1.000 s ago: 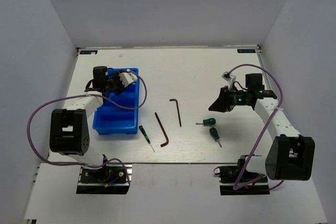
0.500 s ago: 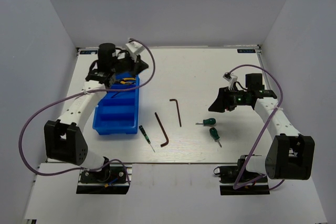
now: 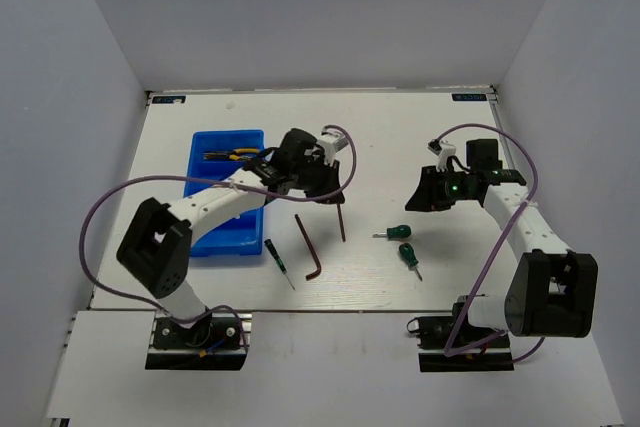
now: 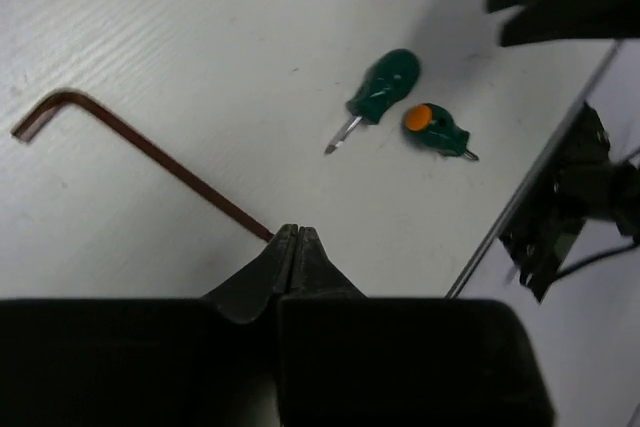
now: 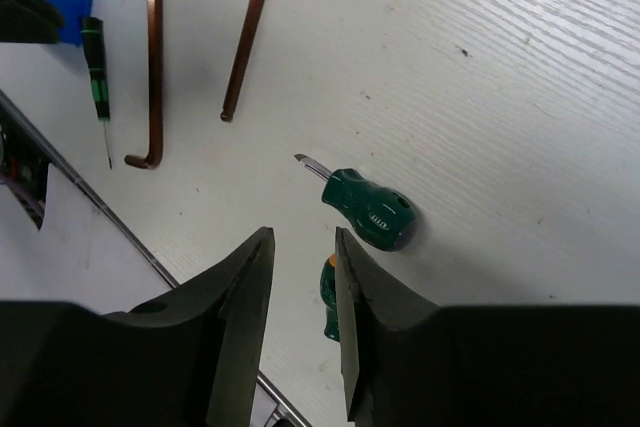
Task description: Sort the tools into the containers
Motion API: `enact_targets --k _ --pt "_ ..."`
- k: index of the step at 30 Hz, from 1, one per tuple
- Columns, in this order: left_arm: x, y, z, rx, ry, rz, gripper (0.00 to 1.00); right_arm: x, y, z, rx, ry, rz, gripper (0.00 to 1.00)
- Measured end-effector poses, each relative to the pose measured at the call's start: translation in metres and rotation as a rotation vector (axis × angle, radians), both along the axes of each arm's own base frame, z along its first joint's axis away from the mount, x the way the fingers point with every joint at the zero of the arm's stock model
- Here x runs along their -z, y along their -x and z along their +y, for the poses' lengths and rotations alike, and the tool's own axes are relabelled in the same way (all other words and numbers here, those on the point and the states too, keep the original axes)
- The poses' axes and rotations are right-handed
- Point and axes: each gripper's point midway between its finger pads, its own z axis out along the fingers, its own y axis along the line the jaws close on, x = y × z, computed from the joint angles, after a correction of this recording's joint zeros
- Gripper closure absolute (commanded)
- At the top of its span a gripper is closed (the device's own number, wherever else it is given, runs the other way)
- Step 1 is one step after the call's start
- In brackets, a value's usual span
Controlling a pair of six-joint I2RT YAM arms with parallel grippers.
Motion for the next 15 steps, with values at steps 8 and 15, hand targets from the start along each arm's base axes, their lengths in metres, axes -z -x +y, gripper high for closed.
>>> enact_targets --k 8,15 --pt "0.078 -0.036 -0.035 -0.288 -0.268 0.198 0.86 0.006 -0.006 -0.008 0.046 0.050 0.013 0.61" --pt "0.101 -0.056 -0.048 -0.435 -0.473 0.171 0.69 0.006 -0.007 -0.011 0.057 0.054 0.013 0.61"
